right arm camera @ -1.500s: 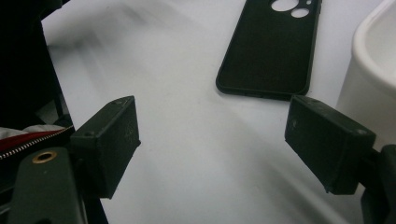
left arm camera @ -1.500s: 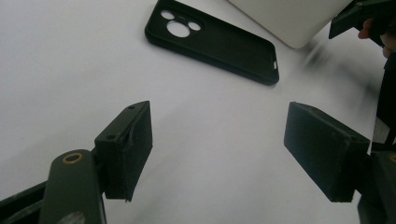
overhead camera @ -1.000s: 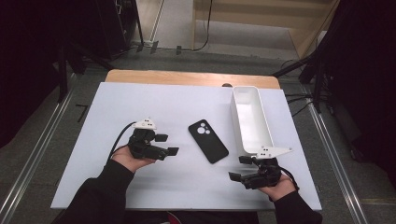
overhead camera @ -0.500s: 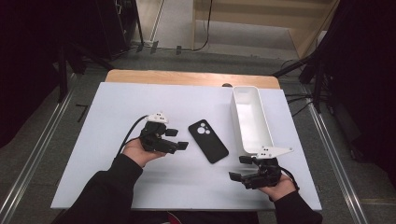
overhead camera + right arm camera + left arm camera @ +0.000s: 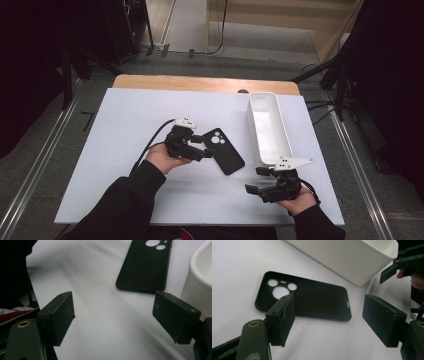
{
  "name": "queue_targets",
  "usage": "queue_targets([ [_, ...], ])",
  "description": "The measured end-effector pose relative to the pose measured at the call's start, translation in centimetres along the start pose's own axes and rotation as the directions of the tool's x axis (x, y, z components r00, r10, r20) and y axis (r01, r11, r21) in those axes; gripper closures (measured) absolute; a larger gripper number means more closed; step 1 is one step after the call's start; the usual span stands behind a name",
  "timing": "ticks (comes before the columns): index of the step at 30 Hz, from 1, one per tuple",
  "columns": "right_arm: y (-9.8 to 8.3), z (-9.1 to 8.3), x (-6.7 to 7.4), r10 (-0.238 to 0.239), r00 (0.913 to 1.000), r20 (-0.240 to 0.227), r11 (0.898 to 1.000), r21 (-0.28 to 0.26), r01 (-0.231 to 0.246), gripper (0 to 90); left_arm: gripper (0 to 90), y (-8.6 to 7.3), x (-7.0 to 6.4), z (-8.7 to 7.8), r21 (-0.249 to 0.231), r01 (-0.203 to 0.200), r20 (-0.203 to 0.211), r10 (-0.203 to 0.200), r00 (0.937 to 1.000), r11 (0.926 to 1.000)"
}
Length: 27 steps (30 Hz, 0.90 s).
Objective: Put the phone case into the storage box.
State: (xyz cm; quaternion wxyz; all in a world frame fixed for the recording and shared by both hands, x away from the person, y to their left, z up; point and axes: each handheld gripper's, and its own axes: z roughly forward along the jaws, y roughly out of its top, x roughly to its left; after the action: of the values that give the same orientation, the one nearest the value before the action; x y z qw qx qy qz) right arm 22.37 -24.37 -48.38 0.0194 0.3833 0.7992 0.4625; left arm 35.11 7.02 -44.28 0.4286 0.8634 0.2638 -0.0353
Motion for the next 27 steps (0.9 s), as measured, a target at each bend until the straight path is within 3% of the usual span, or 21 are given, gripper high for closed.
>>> queue_targets([
  [20, 0.0, 0.0, 0.0, -0.002, 1.0, -0.006, 1.0, -0.001, 0.002, 16.1, 28.8, 1.4, -1.4, 3.4, 0.021, -0.046, 0.037, 0.045, 0.9983, 0.9987],
  [24, 0.0, -0.1, 0.0, 0.0, 1.0, -0.004, 1.0, 0.0, 0.0, 16.1, 36.1, 1.3, -1.5, 3.7, 0.042, -0.043, 0.034, 0.041, 0.9986, 0.9982],
  [27, 0.0, -0.1, 0.0, 0.002, 1.0, -0.005, 1.0, -0.001, -0.002, 16.1, 49.4, 1.2, -1.7, 3.8, 0.046, -0.051, 0.025, 0.05, 0.9984, 0.9977],
])
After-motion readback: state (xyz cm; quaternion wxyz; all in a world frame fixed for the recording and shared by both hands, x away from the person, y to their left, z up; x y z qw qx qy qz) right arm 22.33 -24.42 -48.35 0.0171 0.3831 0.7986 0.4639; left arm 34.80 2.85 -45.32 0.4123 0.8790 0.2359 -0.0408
